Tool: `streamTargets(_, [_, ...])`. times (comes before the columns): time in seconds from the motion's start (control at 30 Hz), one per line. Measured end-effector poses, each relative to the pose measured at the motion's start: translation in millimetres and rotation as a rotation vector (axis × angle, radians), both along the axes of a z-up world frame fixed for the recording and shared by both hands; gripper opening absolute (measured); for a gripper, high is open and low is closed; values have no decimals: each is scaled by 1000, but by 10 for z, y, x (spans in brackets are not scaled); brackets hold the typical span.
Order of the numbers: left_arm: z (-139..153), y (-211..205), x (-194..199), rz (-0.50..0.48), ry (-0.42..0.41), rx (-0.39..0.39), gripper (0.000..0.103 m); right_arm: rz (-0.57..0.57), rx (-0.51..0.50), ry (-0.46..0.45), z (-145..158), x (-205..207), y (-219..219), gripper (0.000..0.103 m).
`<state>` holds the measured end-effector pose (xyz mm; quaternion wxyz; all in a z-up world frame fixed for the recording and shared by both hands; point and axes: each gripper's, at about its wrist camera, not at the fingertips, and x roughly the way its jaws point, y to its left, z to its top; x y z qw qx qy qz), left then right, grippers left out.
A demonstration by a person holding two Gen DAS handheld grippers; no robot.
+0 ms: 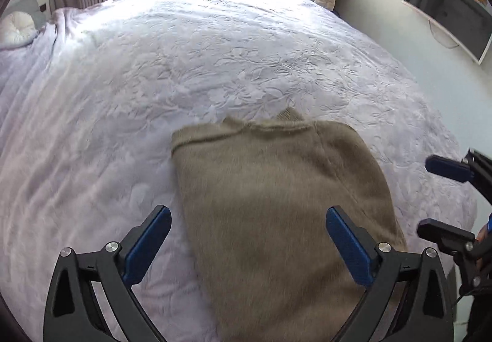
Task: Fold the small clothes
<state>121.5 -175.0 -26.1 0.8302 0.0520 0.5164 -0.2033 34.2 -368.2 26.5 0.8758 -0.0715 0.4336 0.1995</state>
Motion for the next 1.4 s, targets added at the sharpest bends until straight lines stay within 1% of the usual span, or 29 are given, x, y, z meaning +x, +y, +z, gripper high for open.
streamTargets(0.07, [-106, -163, 106, 0, 17, 42, 101, 31, -80, 34, -128, 216, 59, 71])
streamTargets(0.1, [-155, -210, 151, 7, 28, 47, 101, 47, -114, 62, -219, 305, 108, 70])
streamTargets(0.2, [-333, -285, 246, 26, 64, 55, 101, 114, -183, 117, -475, 456, 310, 70])
streamTargets(0.27, [-489, -355, 316, 35, 96, 89, 101, 142, -202, 134, -652, 514, 384, 72])
streamTargets(0.33, [-583, -391, 357, 37, 101, 108, 101, 113, -144, 152, -733, 615, 310, 79])
streamTargets(0.47, [-651, -419, 443, 39, 123, 103, 101, 48, -38, 200, -863, 761, 93, 81])
streamTargets(0.53, [-663, -424, 449, 33, 121, 106, 101, 46, -28, 200, -887, 773, 70, 81])
streamTargets(0.6, [-624, -417, 437, 29, 115, 109, 101, 47, -46, 191, -871, 768, 86, 81])
streamTargets(0.67, [-495, -399, 396, 24, 74, 112, 101, 27, -73, 167, -730, 689, 97, 81])
streamTargets(0.73, [-364, -380, 349, 14, 14, 127, 101, 30, -67, 124, -535, 568, 118, 81])
streamTargets(0.8, [-296, -340, 311, 13, -4, 130, 101, 44, -56, 92, -395, 427, 170, 81])
streamTargets(0.9, [-314, -213, 225, 30, 21, 110, 101, 52, -57, 83, -332, 251, 287, 81])
streamTargets(0.97, [-427, -119, 147, 48, 63, 123, 101, 78, -50, 105, -395, 106, 378, 81])
streamTargets(1.0, [-495, -69, 84, 48, 87, 115, 102, 89, -69, 121, -454, 40, 426, 81])
streamTargets(1.03, [-533, 5, 6, 45, 98, 79, 102, 100, -103, 137, -549, -57, 483, 81])
streamTargets(1.1, [-544, 108, -112, 33, 101, 34, 102, 101, -142, 109, -629, -259, 527, 82])
streamTargets(1.13, [-537, 135, -153, 35, 99, 24, 102, 90, -135, 101, -632, -339, 512, 82])
streamTargets(1.2, [-504, 215, -238, 39, 101, 0, 102, 54, -109, 125, -618, -467, 441, 82])
streamTargets(1.23, [-470, 264, -285, 42, 101, -9, 102, 42, -99, 142, -608, -538, 400, 82])
streamTargets(1.3, [-372, 347, -369, 45, 92, -36, 102, 21, -113, 147, -573, -647, 333, 82])
streamTargets(1.33, [-306, 400, -408, 40, 82, -62, 102, 5, -100, 143, -517, -711, 279, 82])
streamTargets(1.4, [-205, 501, -412, 32, 71, -103, 102, -39, -20, 137, -411, -726, 115, 82])
